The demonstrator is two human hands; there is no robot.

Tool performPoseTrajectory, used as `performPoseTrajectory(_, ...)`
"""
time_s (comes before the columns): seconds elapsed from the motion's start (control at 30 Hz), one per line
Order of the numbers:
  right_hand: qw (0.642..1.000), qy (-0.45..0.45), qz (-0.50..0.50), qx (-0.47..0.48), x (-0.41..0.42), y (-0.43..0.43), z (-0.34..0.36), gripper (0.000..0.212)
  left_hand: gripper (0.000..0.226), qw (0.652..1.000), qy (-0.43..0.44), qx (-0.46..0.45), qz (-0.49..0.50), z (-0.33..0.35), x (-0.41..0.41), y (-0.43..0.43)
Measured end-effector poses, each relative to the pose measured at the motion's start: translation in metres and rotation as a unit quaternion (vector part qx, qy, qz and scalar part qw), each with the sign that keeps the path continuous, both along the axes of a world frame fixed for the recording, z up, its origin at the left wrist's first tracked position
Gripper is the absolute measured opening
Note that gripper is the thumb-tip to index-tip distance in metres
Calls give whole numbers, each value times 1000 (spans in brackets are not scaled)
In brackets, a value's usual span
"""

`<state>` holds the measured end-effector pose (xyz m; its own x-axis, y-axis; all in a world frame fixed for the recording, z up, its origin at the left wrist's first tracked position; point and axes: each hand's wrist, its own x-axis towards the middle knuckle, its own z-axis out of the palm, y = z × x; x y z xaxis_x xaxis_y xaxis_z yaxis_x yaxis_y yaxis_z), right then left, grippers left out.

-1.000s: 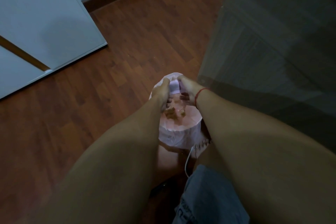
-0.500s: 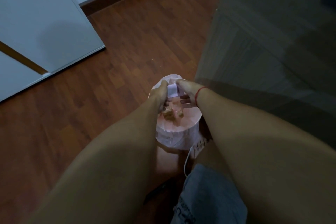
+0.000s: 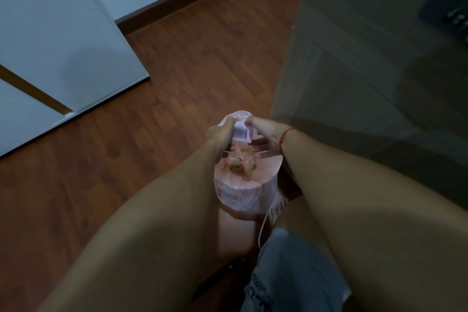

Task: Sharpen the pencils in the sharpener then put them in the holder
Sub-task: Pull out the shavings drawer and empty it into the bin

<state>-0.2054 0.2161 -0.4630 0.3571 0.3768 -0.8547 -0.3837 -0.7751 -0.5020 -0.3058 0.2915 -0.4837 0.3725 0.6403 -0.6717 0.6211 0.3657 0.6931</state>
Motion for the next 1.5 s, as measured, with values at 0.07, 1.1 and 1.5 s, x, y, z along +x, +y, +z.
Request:
performPoseTrajectory(0.07,999,-8,35,25,-1,-4,6,14,45,1000,-7,10,-20,4,-5,0)
performPoseTrajectory(1.1,803,-532,-42,264,-49,-178,419,70,35,867,-366,336,-43,415,0,-149)
performPoseTrajectory(1.5,791,-568,-191,123,-4,-371,426,66,33,799,-413,322,-294,425,100,-311)
